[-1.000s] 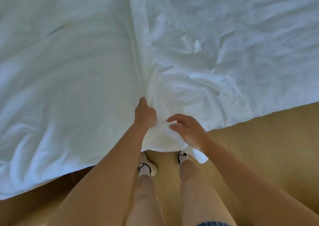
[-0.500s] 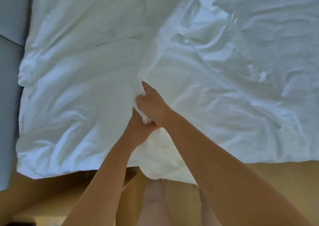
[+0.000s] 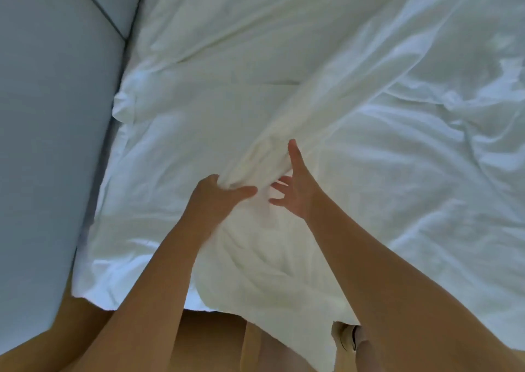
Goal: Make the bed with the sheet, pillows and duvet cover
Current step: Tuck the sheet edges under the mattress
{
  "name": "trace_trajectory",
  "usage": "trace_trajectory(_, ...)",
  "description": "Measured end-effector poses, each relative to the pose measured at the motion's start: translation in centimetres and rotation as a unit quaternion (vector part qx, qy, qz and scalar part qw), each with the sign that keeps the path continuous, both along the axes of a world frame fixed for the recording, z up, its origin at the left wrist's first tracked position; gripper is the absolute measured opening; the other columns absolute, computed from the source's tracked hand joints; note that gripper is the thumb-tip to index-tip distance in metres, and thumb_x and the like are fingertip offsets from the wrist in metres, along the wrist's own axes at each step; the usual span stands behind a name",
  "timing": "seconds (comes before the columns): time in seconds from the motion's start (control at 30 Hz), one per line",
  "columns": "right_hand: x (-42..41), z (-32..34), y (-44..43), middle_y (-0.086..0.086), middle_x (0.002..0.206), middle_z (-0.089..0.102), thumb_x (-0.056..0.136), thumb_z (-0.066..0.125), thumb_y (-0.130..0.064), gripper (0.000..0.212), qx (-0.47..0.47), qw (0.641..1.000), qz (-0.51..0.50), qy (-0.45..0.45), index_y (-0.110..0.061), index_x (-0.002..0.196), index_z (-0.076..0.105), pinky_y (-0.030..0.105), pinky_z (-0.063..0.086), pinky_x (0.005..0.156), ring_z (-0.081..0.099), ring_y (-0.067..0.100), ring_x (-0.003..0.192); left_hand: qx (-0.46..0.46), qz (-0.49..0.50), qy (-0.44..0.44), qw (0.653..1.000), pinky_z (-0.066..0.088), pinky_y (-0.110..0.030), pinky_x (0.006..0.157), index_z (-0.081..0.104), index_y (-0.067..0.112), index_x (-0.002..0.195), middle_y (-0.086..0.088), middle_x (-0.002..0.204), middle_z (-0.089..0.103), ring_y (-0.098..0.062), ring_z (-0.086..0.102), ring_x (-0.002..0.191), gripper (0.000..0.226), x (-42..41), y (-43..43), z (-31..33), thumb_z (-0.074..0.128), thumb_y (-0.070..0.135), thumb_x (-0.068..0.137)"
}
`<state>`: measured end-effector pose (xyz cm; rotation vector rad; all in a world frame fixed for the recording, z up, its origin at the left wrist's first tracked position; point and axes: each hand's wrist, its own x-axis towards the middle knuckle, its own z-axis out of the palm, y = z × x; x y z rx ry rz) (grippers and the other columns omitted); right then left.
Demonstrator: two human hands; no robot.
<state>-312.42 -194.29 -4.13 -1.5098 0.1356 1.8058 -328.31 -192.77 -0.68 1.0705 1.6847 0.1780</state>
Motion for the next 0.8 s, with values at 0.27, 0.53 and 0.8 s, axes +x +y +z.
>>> trace_trajectory(0.27, -8.6, 0.3, 9.7, 0.002, 0.074, 0.05, 0.089, 0.047, -0.011, 0.013, 0.07, 0.947, 0.147, -0.275, -0.004, 0.099, 0.052, 0.021, 0.036, 0.05, 0.05, 0.015, 0.067, -0.054, -0.023, -0.044, 0.997, 0.052, -0.021, 0.076, 0.055, 0.018, 0.117, 0.006, 0.105, 0.062, -0.015, 0.06, 0.1, 0.059, -1.0, 1.6, -6.4, 0.079, 0.041, 0.068)
trace_trajectory(0.53, -21.8, 4.6, 14.5, 0.008, 0.112, 0.055, 0.09, 0.057, -0.025, 0.033, 0.225, 0.929, 0.275, -0.101, -0.009, 0.118, 0.049, 0.032, 0.046, 0.089, 0.055, 0.022, 0.102, 0.244, 0.238, 0.193, 0.92, 0.044, -0.027, 0.057, 0.062, 0.009, 0.091, -0.005, 0.08, 0.065, -0.026, 0.063, 0.08, 0.013, -18.1, 7.7, -0.8, 0.063, 0.012, 0.079)
trace_trajectory(0.8, -16.7, -4.4, 9.6, 0.01, 0.14, 0.039, 0.089, 0.054, -0.042, 0.058, 0.021, 0.923, 0.212, -0.322, -0.016, 0.139, 0.037, 0.043, 0.037, 0.103, 0.039, 0.03, 0.127, 0.126, -0.09, 0.37, 0.916, 0.021, -0.057, 0.108, -0.018, 0.02, 0.148, -0.022, 0.153, 0.013, -0.039, 0.018, 0.139, 0.122, -16.4, 6.5, -6.3, 0.06, 0.072, 0.07)
